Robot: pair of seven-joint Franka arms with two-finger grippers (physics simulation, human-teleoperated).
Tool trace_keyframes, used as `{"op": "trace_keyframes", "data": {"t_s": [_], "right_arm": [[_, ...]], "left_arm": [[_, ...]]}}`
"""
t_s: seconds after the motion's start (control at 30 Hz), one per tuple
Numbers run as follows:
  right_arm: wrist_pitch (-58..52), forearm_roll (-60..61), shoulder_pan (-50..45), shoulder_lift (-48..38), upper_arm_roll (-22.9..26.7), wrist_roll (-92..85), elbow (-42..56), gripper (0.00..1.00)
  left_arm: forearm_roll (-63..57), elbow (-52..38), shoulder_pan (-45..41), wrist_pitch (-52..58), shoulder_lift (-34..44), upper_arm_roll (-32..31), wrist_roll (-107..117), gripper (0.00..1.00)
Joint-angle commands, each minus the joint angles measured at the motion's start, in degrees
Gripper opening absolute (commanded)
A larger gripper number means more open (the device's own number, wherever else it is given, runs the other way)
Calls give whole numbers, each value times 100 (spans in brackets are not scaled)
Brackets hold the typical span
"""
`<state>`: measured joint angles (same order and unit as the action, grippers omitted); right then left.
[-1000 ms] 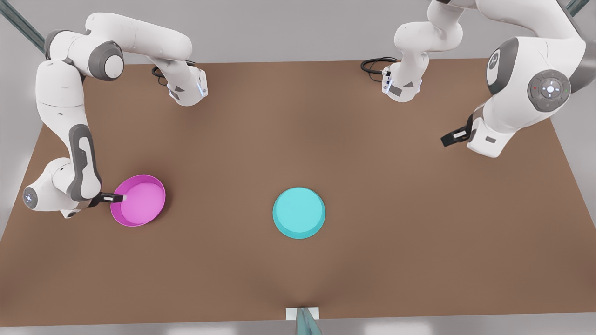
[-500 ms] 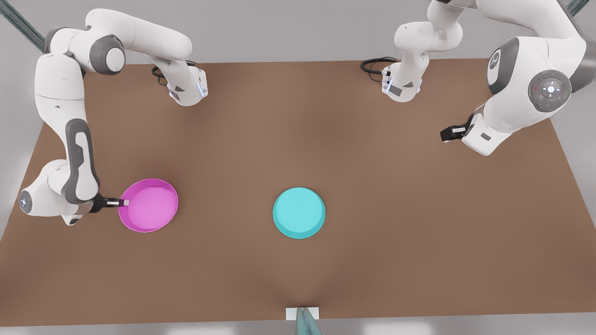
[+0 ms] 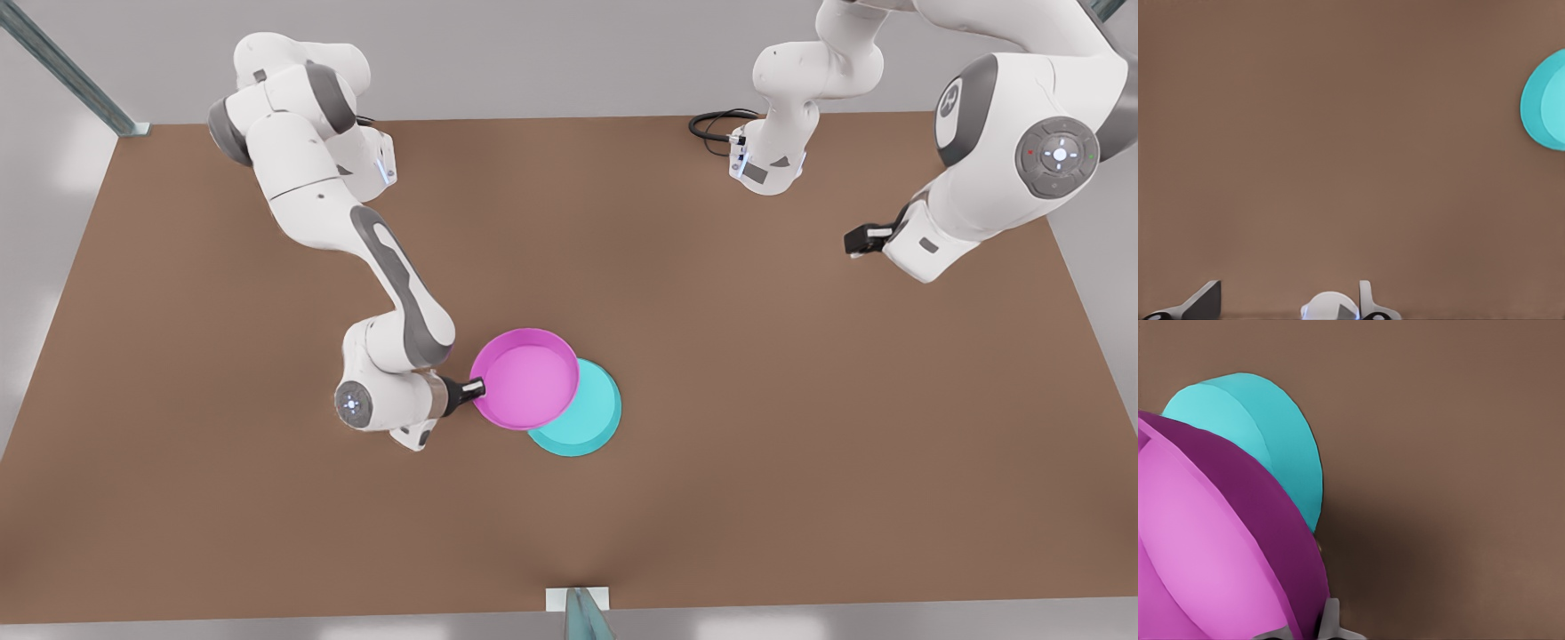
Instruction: Flip the blue plate over with the left arm, and stack the pink plate on top of the blue plate with the right arm
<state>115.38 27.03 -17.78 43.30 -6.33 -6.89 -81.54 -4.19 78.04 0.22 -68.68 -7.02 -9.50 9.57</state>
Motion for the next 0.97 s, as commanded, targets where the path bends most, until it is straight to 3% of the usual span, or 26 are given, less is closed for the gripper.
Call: {"op": "trace_keyframes", "data": {"t_s": [0.0,0.23,0.27,0.3,0.47,0.5,0.6,0.63,0.7,0.73,0.8,0.93], "right_arm": [[477,30,-208,64,0,2763,68,21],[583,21,-498,460,0,3123,446,21],[583,-5,-507,460,0,3123,437,95],[591,-14,-507,451,0,3123,437,100],[390,-14,-410,285,79,3114,446,100],[-75,-58,-182,21,237,3106,402,100],[-2826,-707,1233,-1077,343,3097,622,100],[-3723,-1454,1559,-1552,422,3053,771,100],[-5120,-3036,1603,-1728,449,2290,1956,100],[-5165,-3564,1743,-2246,387,1463,1994,100],[-4656,-3688,1989,-3521,378,724,921,100],[-4665,-3679,2060,-3768,361,653,684,100]], "left_arm": [[-3,1,4,74,7,1,-448,100],[-3,1,4,48,-10,-8,-456,100],[-3,1,4,57,-10,1,-456,100],[-3,1,13,57,-10,-8,-456,100],[-3,1,4,48,-10,1,-456,100],[-3,1,4,48,-10,-8,-456,100],[-3,-8,4,48,-2,-8,-456,100],[-3,-8,13,48,-2,-8,-456,100],[-3,-8,13,39,-10,1,-456,100],[-3,-8,13,39,-10,-8,-456,100],[-3,-8,13,30,-10,-8,-456,100],[-3,-8,13,30,-10,-8,-465,100]]}}
